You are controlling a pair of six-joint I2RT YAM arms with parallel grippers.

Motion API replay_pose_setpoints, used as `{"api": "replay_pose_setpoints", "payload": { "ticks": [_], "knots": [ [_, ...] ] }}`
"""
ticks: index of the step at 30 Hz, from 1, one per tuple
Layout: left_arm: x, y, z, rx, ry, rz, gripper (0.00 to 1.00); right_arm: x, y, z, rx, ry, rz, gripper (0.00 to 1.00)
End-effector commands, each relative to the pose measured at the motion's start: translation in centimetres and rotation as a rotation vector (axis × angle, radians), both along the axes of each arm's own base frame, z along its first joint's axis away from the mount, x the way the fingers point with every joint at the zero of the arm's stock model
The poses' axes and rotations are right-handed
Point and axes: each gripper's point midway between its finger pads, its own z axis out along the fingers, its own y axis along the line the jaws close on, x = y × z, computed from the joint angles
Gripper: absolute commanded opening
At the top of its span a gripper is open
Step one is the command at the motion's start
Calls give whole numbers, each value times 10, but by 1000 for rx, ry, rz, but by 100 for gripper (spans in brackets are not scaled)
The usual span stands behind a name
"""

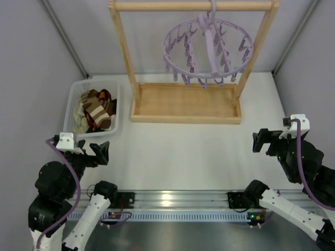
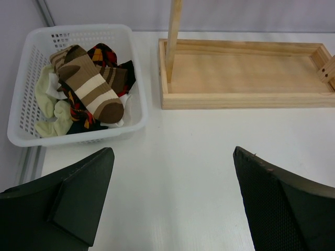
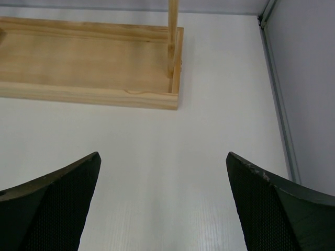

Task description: Remove the socks clipped to the hanger

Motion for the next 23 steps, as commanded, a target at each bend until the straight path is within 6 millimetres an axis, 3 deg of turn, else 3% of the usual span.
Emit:
{"api": "replay_pose_setpoints", "payload": {
  "ticks": [1,6,23],
  "knots": [
    [0,-5,0,-1,1,-28,99,1,-1,9,46,-47,-13,99],
    [-2,-17,-1,-28,9,-92,99,1,-1,11,54,-68,-7,100],
    [4,-11,-4,-16,26,-45,99,9,7,8,50,-60,-3,99]
  ]
}}
